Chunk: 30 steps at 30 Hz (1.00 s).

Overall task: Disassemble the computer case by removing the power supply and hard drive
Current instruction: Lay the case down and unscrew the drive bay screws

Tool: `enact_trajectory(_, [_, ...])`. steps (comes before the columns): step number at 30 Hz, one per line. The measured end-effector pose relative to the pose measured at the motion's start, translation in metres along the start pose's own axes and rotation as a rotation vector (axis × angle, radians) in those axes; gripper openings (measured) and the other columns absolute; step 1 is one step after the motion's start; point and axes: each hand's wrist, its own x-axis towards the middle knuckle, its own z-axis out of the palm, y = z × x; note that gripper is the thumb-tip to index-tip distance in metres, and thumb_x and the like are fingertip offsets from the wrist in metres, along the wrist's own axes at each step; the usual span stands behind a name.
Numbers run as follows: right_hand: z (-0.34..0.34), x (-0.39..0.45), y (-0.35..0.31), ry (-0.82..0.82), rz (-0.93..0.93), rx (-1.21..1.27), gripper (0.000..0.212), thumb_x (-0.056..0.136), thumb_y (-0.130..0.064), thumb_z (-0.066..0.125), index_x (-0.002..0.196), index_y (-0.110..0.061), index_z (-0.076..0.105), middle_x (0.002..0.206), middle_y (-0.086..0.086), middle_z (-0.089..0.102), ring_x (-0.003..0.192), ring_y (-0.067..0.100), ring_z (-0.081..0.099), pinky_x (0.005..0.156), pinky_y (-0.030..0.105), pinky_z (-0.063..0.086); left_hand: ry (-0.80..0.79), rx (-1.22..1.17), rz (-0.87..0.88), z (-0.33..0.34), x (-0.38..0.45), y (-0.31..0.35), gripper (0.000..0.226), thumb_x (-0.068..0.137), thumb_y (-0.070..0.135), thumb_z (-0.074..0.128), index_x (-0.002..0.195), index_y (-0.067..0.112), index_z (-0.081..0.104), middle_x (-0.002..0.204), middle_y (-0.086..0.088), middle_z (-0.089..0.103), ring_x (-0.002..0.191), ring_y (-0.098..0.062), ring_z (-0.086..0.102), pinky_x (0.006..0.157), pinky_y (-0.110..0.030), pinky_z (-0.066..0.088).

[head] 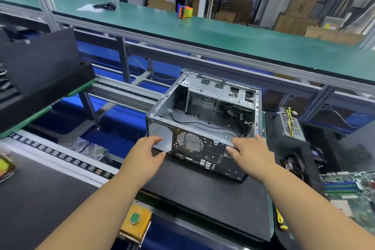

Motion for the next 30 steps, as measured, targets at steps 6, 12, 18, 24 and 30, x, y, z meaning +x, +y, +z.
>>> enact_trajectory(6, [-0.016, -0.013, 0.034, 0.196, -0.106, 0.275, 0.018, 0.095, -0.04, 0.057, 0.098, -0.026, 0.069, 0.092, -0.01, 0.063, 0.097, 0.015, 0.049, 0.089, 0.034, 0.042, 0.04, 0.023, 0.006, 0.009, -0.012, 0.03, 0.047, 0.09, 0.031, 0.065, 0.134, 0.037, 0.051, 0.132, 0.013, 0.049, 0.119, -0.006, 0.053, 0.094, -0.024, 0.039])
enact_trajectory(12, [-0.008, -0.027, 0.055, 0.117, -0.15, 0.302, 0.027, 0.095, -0.034, 0.06, 0.116, -0.02, 0.069, 0.116, -0.006, 0.058, 0.119, 0.015, 0.045, 0.094, 0.026, 0.037, 0.039, 0.076, 0.058, 0.031, -0.028, 0.086, 0.052, 0.089, 0.036, 0.064, 0.137, 0.046, 0.044, 0.133, 0.012, 0.044, 0.104, -0.004, 0.048, 0.087, -0.027, 0.038])
enact_trajectory(18, [-0.001, -0.035, 0.055, 0.064, -0.135, 0.362, 0.051, 0.09, -0.027, 0.066, 0.139, -0.02, 0.054, 0.138, -0.005, 0.046, 0.138, 0.014, 0.032, 0.108, 0.025, 0.032, -0.093, 0.247, 0.049, 0.061, -0.02, 0.128, 0.066, 0.095, 0.047, 0.053, 0.152, 0.048, 0.019, 0.162, -0.001, 0.012, 0.145, -0.024, 0.025, 0.111, -0.041, 0.034])
enact_trajectory(24, [-0.002, -0.043, 0.047, 0.012, -0.101, 0.418, 0.065, 0.085, -0.01, 0.059, 0.147, -0.023, 0.043, 0.154, -0.01, 0.032, 0.149, 0.007, 0.011, 0.116, 0.029, 0.027, -0.195, 0.493, 0.097, 0.081, -0.011, 0.133, 0.064, 0.097, 0.059, 0.04, 0.154, 0.045, 0.014, 0.165, -0.008, -0.006, 0.152, -0.027, -0.007, 0.118, -0.045, 0.025])
enact_trajectory(30, [-0.002, -0.042, 0.039, 0.016, -0.063, 0.419, 0.066, 0.085, -0.004, 0.055, 0.148, -0.02, 0.043, 0.156, -0.012, 0.032, 0.151, 0.009, 0.006, 0.12, 0.027, 0.019, -0.217, 0.664, 0.18, 0.077, -0.007, 0.122, 0.082, 0.088, 0.066, 0.052, 0.153, 0.047, 0.003, 0.164, -0.008, -0.011, 0.152, -0.03, -0.004, 0.109, -0.044, 0.04])
